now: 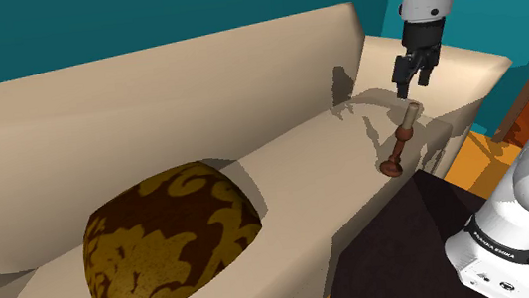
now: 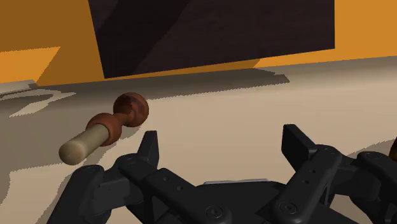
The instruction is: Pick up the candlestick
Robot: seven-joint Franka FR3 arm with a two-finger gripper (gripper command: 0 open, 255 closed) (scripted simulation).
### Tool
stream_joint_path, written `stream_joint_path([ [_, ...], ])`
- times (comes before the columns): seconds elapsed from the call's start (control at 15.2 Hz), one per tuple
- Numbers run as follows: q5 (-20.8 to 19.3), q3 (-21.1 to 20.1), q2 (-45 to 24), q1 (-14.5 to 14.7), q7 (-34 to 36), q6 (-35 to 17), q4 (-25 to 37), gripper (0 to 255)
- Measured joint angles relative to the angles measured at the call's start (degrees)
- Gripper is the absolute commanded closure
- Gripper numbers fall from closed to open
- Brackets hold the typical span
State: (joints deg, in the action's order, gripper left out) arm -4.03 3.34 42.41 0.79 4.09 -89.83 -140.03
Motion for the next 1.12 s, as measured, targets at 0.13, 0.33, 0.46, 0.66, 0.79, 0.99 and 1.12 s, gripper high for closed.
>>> stream_joint_path([
  [0.13,-0.5,0.1,-0.3,0.1,-0.7,-0.5,-0.5,0],
  [0.33,-4.4,1.8,-2.7,0.0,-5.5,-3.6,-2.7,0],
  [0.46,-7.3,2.7,-4.3,0.0,-8.6,-6.3,-4.7,0],
  [0.66,-11.9,4.2,-7.1,-0.2,-13.3,-10.6,-7.4,0],
  [0.79,-15.2,5.3,-9.9,-0.6,-16.2,-14.0,-8.6,0],
  [0.99,-20.2,6.7,-14.4,-1.2,-19.8,-19.2,-10.0,0],
  [1.12,-24.0,8.0,-17.3,-2.1,-22.5,-22.4,-10.3,0],
])
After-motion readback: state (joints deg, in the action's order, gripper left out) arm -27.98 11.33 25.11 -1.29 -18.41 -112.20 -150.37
